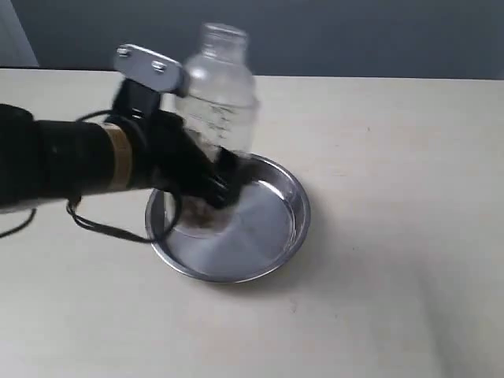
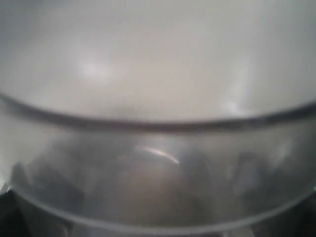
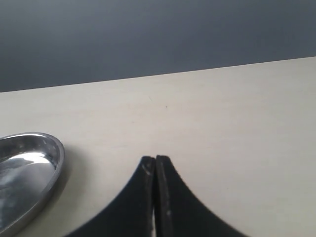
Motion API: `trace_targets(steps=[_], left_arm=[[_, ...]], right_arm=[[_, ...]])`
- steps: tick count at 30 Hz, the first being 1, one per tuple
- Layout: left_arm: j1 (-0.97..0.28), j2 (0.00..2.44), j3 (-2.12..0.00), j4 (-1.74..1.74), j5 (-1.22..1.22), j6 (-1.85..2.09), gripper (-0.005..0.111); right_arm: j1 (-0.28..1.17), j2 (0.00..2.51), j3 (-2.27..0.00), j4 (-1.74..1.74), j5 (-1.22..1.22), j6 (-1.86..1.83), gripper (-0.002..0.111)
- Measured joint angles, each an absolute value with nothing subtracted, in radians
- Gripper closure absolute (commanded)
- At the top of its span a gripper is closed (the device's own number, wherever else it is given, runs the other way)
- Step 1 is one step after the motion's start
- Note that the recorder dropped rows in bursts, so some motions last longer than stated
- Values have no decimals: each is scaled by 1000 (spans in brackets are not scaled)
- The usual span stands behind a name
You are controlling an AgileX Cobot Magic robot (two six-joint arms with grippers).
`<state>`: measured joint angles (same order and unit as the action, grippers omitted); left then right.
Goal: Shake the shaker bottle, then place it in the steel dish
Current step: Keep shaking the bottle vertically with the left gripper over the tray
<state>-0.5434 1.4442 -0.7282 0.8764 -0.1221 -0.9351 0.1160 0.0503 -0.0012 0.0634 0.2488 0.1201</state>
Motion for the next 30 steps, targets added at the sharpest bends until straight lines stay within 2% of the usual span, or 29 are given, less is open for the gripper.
trace_targets(steps=[2,3,5,6,8,9,11,13,15,16,18,19,21,22,23,27,28,30], left_arm=[[-547,1462,-775,875,-43,-892,106],[-502,1484,-800,843,15,-904,106],[-386,1526,-805,543,111,-874,106],[-407,1526,-787,465,123,-782,106],[-544,1510,-763,360,31,-501,106],[-547,1521,-763,249,-127,-440,106],[-486,1545,-770,87,-213,-502,106],[-475,1555,-770,170,-217,-609,106],[-599,1547,-771,532,-186,-650,106],[-593,1558,-775,515,-184,-628,106],[-487,1607,-791,264,-140,-628,106],[-489,1613,-791,256,-75,-634,106],[-615,1583,-784,514,-18,-624,106],[-639,1576,-786,597,-36,-620,106],[-629,1574,-795,637,-58,-624,106],[-447,1578,-815,505,-105,-798,106],[-436,1571,-810,532,-105,-824,106],[-507,1536,-796,772,-101,-856,106]], right_arm=[[116,50,-1,63,249,120,109],[116,50,-1,63,249,120,109],[116,50,-1,63,249,120,109],[116,50,-1,63,251,120,109],[116,50,-1,63,249,120,109],[116,50,-1,63,249,120,109],[116,50,-1,63,249,120,109],[116,50,-1,63,249,120,109],[116,50,-1,63,249,120,109],[116,50,-1,63,249,120,109],[116,50,-1,63,249,120,109],[116,50,-1,63,249,120,109],[116,50,-1,63,249,120,109],[116,50,-1,63,249,120,109],[116,50,-1,63,249,120,109],[116,50,-1,63,249,120,109],[116,50,-1,63,249,120,109],[116,50,-1,63,249,120,109]])
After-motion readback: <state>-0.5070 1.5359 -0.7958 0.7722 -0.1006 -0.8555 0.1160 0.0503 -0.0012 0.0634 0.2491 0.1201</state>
